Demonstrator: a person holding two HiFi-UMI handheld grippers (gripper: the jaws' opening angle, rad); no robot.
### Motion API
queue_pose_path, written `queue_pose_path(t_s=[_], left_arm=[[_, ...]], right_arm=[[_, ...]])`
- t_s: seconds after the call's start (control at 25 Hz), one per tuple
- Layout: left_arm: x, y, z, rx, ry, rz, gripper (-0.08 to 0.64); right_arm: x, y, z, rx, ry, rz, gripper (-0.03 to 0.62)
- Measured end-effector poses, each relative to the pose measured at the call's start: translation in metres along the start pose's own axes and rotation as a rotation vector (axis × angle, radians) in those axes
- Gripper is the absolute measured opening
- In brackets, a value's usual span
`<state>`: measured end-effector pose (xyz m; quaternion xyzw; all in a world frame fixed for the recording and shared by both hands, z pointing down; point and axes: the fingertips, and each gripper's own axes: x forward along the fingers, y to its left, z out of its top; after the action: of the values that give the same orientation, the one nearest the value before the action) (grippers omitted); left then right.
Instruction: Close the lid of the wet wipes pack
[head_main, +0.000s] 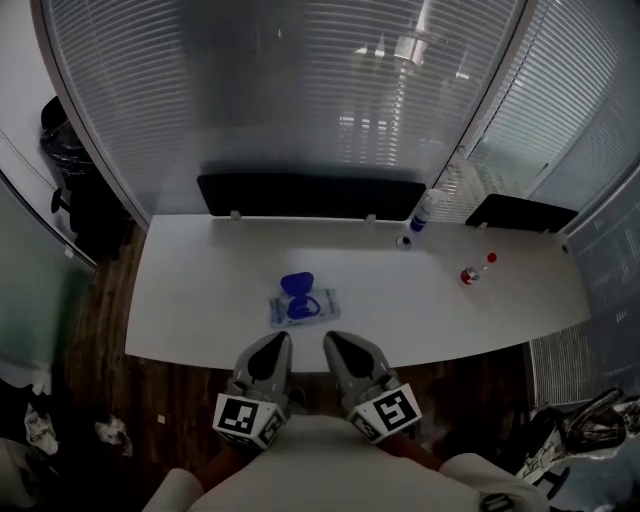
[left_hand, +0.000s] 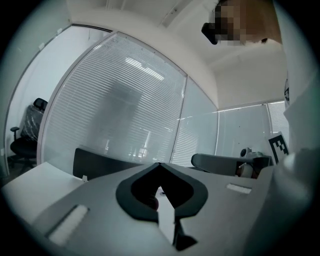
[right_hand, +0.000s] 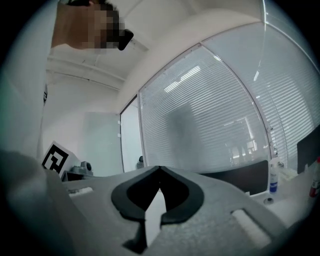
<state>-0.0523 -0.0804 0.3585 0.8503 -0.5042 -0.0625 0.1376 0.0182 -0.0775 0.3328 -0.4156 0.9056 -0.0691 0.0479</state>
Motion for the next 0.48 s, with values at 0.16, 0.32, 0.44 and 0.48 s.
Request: queue_pose_path(t_s=[0.16,0.32,0.44,0.48], left_arm=[[0.021,0.016,0.008,-0.001,0.015,0.003,0.0],[0.032,0.024,0.01,-0.011,0.003,0.025,0.0],[0.039,0.024,0.014,0.001,0.003,0.036,0.0],[0.04,0.023,0.013,0.007,0.002,0.036,0.0]], right_arm=[[0.022,-0.013,-0.003,0.0,0.001,-0.011,0.0],[0.03,-0.031,-0.007,0.01,0.012,-0.03,0.0],[0.032,-0.039,-0.007,0.014,0.021,-0.025,0.0],[0.031,-0.041,-0.008,0.009,0.021,-0.02,0.0]])
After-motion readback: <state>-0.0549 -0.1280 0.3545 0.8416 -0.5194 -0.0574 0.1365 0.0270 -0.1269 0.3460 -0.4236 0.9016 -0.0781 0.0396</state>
